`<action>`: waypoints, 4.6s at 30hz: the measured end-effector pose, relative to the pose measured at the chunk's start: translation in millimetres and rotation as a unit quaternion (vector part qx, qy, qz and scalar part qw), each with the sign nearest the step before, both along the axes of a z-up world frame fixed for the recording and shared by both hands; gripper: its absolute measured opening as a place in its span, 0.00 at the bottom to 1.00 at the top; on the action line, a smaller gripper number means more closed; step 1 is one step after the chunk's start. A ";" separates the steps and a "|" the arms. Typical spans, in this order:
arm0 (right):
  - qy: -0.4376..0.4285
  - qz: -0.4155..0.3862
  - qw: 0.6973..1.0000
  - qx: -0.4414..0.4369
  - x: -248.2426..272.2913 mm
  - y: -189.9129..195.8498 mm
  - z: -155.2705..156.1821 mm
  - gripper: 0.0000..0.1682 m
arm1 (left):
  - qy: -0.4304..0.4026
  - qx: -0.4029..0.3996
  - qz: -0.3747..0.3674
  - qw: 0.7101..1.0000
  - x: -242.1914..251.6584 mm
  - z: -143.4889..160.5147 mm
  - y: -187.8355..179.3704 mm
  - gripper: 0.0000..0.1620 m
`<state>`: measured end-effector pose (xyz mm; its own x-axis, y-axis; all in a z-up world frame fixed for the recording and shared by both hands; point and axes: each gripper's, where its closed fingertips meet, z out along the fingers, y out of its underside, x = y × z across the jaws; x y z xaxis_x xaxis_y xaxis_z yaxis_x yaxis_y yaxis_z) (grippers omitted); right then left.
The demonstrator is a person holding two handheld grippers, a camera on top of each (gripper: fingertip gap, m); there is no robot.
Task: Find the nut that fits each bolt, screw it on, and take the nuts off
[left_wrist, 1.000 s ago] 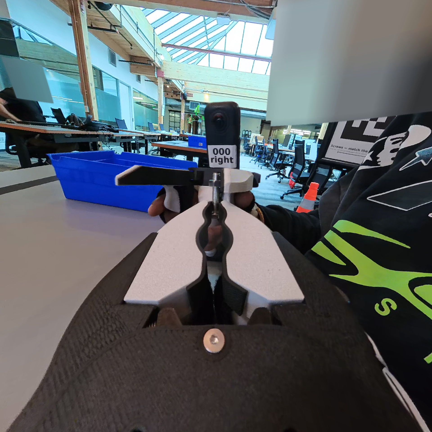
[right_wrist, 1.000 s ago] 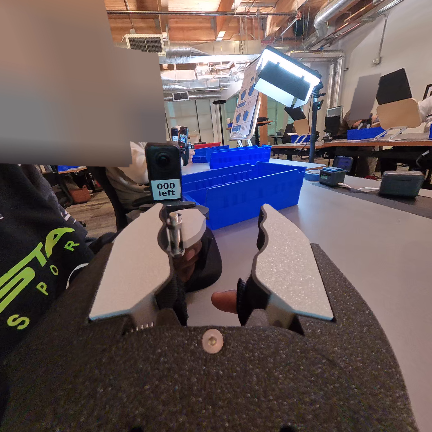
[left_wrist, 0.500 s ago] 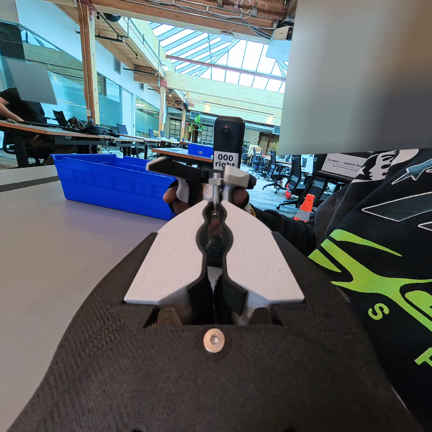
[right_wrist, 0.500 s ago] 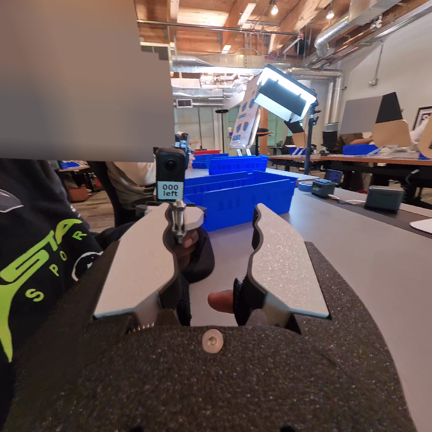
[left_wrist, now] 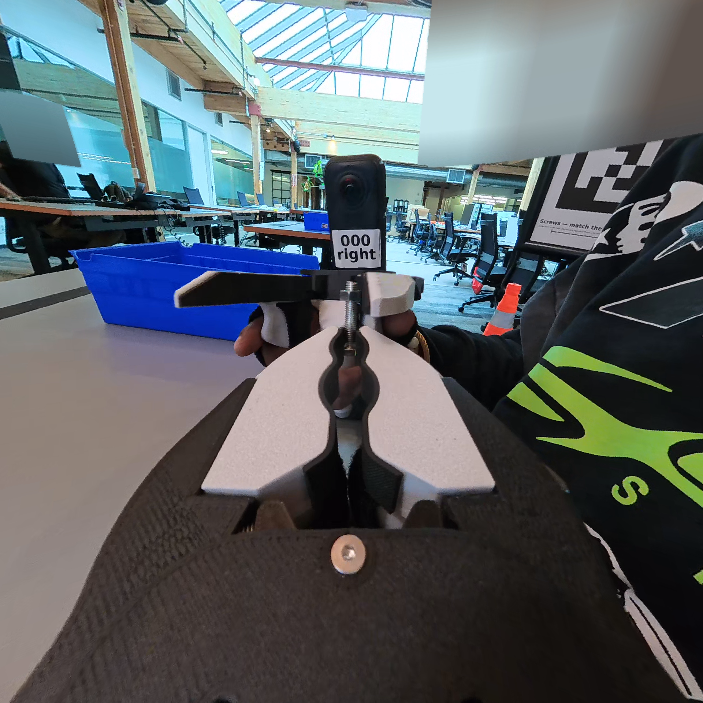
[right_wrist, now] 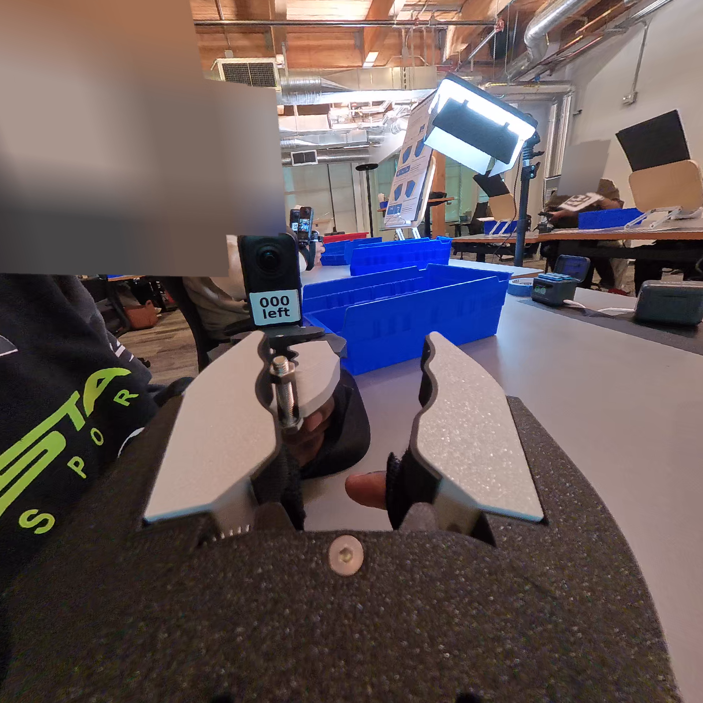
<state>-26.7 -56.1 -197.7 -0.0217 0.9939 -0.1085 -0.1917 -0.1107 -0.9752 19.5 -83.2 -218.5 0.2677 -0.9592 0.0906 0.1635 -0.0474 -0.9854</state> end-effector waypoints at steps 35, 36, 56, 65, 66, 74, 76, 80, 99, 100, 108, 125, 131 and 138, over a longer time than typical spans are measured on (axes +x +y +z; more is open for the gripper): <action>-0.004 -0.003 1.000 0.013 2.3 1.8 3.8 0.45 | -0.005 -0.001 -0.002 1.000 -1.3 1.3 -0.3 0.03; -0.004 -0.006 1.000 0.014 4.7 3.1 4.1 0.45 | -0.008 -0.003 -0.002 1.000 -1.9 1.9 0.0 0.03; 0.012 0.005 1.000 0.016 18.1 0.3 8.9 0.45 | -0.016 -0.008 0.001 1.000 -3.4 3.3 1.7 0.03; -0.007 0.008 1.000 0.017 -7.6 -2.4 4.8 0.47 | -0.006 -0.001 0.001 1.000 -1.3 1.6 0.4 0.03; -0.007 0.008 1.000 0.016 -6.6 -1.7 4.8 0.47 | -0.008 -0.002 0.001 1.000 -1.7 1.9 0.6 0.03; -0.003 -0.006 1.000 0.018 11.4 5.7 5.4 0.46 | -0.022 -0.008 -0.001 1.000 -4.4 4.7 1.5 0.03; -0.002 -0.011 1.000 0.017 17.0 8.0 5.1 0.46 | -0.026 -0.010 -0.002 1.000 -5.2 5.5 1.6 0.03; -0.001 -0.018 1.000 0.015 28.0 11.3 3.8 0.45 | -0.031 -0.011 -0.001 0.999 -6.2 6.4 2.3 0.03; -0.014 0.002 1.000 0.022 -7.1 -1.7 6.6 0.46 | -0.005 0.004 0.007 1.000 -2.0 2.0 0.9 0.03; -0.014 0.000 1.000 0.022 -5.1 -0.4 6.5 0.45 | -0.007 0.003 0.007 1.000 -2.3 2.3 1.1 0.03; -0.008 -0.017 1.000 0.019 17.7 9.2 6.3 0.45 | -0.025 -0.006 0.005 1.000 -6.2 5.8 2.4 0.03; 0.003 0.008 1.000 0.022 5.6 -1.6 11.8 0.45 | -0.018 -0.002 0.008 1.000 -4.8 4.5 2.5 0.03; -0.005 0.000 1.000 0.022 -0.3 2.5 9.3 0.44 | -0.016 0.001 0.004 1.000 -4.1 4.2 0.7 0.03; -0.004 -0.007 1.000 0.024 12.6 6.3 9.2 0.44 | -0.023 -0.003 0.004 1.000 -5.7 5.5 2.0 0.03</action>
